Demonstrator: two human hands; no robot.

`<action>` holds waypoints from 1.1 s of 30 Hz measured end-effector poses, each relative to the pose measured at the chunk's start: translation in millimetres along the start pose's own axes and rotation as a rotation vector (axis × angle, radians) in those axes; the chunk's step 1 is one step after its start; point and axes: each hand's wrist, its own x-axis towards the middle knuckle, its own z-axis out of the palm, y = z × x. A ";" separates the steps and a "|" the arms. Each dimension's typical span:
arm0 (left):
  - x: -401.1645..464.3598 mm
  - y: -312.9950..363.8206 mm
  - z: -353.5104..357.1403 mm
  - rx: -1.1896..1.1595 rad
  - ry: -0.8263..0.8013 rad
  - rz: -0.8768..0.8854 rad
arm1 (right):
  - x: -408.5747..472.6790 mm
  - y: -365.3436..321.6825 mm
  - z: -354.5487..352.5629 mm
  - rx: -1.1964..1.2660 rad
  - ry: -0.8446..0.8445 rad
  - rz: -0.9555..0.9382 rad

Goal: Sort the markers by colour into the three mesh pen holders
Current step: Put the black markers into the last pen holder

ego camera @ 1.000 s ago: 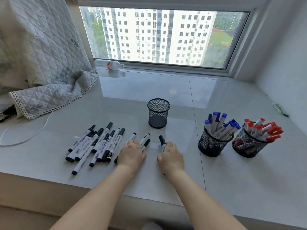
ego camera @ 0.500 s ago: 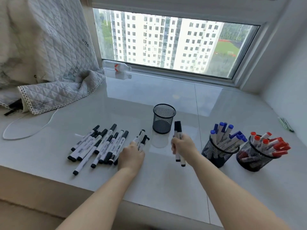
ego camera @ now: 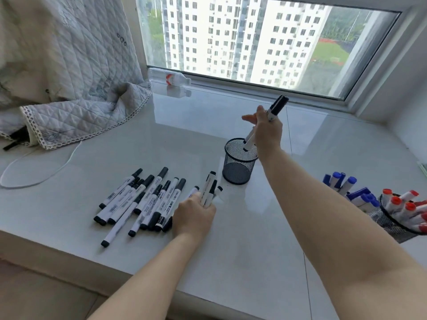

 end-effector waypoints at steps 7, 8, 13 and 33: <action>4.8 -2.2 5.9 0.002 0.028 -0.024 | 2.9 36.9 7.6 -0.310 -0.094 -0.066; 5.2 -1.6 5.6 0.003 0.030 -0.031 | 0.9 38.8 8.1 -0.423 -0.103 -0.126; 3.2 0.7 2.9 0.005 0.013 -0.050 | -3.0 51.5 -5.1 -0.708 -0.129 -0.120; -4.6 32.1 -43.1 -0.404 -0.191 -0.030 | -111.5 36.8 -75.7 -0.689 -0.075 0.115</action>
